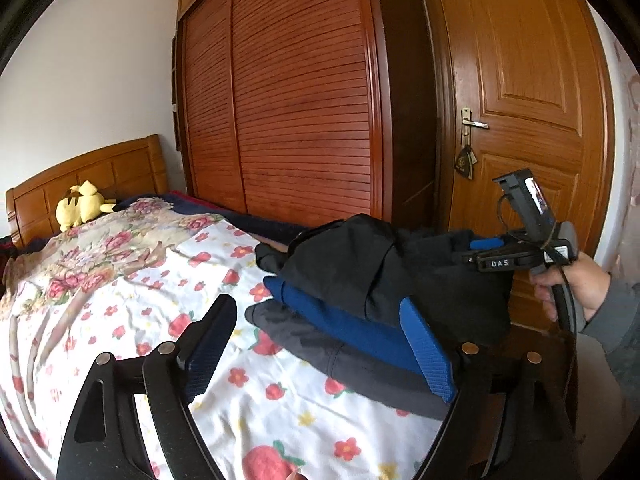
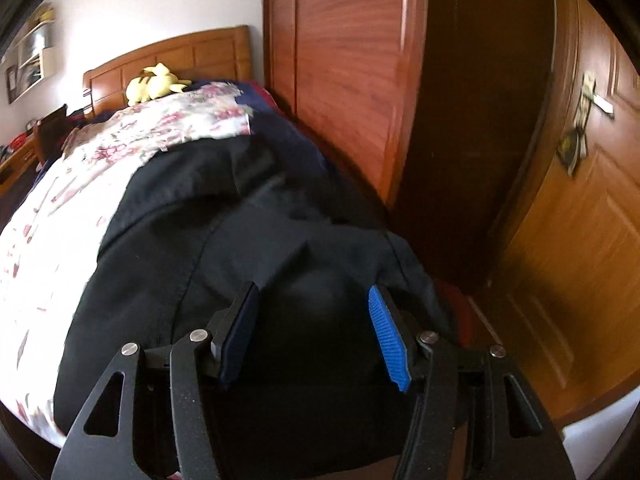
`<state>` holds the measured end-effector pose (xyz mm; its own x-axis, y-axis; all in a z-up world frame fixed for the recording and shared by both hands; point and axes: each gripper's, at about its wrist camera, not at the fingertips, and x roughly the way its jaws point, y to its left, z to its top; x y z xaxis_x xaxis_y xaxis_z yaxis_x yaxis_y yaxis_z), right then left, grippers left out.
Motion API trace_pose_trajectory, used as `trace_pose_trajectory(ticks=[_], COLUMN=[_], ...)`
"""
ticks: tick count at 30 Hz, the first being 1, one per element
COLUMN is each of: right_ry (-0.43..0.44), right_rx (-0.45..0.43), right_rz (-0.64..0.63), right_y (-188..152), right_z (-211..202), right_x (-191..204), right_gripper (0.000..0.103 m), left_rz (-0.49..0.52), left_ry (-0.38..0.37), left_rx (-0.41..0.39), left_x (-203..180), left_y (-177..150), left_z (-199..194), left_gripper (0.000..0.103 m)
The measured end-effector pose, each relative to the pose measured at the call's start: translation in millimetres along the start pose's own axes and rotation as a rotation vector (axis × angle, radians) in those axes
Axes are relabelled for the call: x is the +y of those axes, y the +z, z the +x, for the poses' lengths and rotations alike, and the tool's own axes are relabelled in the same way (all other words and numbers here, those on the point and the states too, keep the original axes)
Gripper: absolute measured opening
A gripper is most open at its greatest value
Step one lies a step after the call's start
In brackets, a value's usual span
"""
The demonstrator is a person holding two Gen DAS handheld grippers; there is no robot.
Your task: Fold large clothes
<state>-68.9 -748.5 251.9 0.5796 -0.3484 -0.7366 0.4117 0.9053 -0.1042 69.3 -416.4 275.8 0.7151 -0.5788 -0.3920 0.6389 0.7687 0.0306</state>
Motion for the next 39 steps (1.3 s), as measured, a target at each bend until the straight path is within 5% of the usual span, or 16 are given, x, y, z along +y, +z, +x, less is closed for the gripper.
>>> trace_pose_trajectory(ticks=[10, 14, 18, 39], right_ry=[-0.054, -0.017, 0.022, 0.262], right_rx=[-0.128, -0.161, -0.191, -0.191], right_rz=[-0.013, -0.062, -0.109, -0.176], right_y=[-6.5, -17.4, -27.2, -98.3], right_z=[-55.2, -82.8, -90.5, -77.2], right_x=[15.2, 43.6, 77.1, 256.2], right_gripper=[0.058, 0.058, 0.08, 0.085], left_rz=[-0.024, -0.041, -0.063, -0.212], left_ry=[0.006, 0.025, 0.053, 0.317], left_rx=[0.026, 0.026, 0.027, 0.099], left_x=[6.5, 9.8, 15.5, 38.1], left_y=[-13.3, -18.8, -29.0, -90.5], left_z=[-23.1, -34.7, -47.9, -142.1], left_gripper=[0.086, 0.086, 0.086, 0.095])
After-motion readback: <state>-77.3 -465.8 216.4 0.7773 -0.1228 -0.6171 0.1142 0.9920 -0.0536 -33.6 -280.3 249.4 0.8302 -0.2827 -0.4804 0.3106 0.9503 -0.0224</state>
